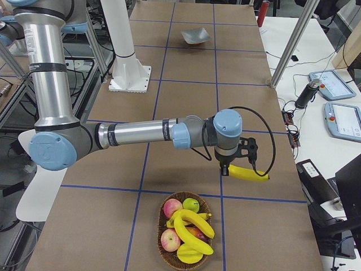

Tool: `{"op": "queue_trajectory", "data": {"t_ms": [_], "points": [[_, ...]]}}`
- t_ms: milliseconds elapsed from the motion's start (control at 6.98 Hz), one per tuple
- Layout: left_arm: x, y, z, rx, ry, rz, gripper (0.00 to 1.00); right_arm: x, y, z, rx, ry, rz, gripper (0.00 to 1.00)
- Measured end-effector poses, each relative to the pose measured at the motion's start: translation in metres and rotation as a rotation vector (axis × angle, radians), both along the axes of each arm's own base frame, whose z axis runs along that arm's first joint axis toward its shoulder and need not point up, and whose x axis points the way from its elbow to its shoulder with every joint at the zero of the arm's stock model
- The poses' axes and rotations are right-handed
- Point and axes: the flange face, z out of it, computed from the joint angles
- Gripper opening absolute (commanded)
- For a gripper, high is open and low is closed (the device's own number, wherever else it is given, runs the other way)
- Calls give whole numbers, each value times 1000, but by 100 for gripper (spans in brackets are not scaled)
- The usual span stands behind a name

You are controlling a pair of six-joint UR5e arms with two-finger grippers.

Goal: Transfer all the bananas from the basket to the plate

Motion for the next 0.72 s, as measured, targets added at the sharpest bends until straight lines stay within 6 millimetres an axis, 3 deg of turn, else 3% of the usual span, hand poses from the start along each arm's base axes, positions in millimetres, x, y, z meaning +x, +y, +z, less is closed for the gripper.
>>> {"op": "queue_trajectory", "data": {"t_ms": [287,430,573,717], "points": [[2,-13,-10,1,3,-20,100,-116,-17,-101,32,-74,-86,0],[7,-23,-22,1,11,-36,100,-180,-13,-151,16,-108,-114,0],[22,-36,-40,0,39,-44,100,-245,-2,-199,2,-131,-140,0],[54,-50,-66,-7,92,-43,100,-310,15,-248,5,-150,-169,0]]}}
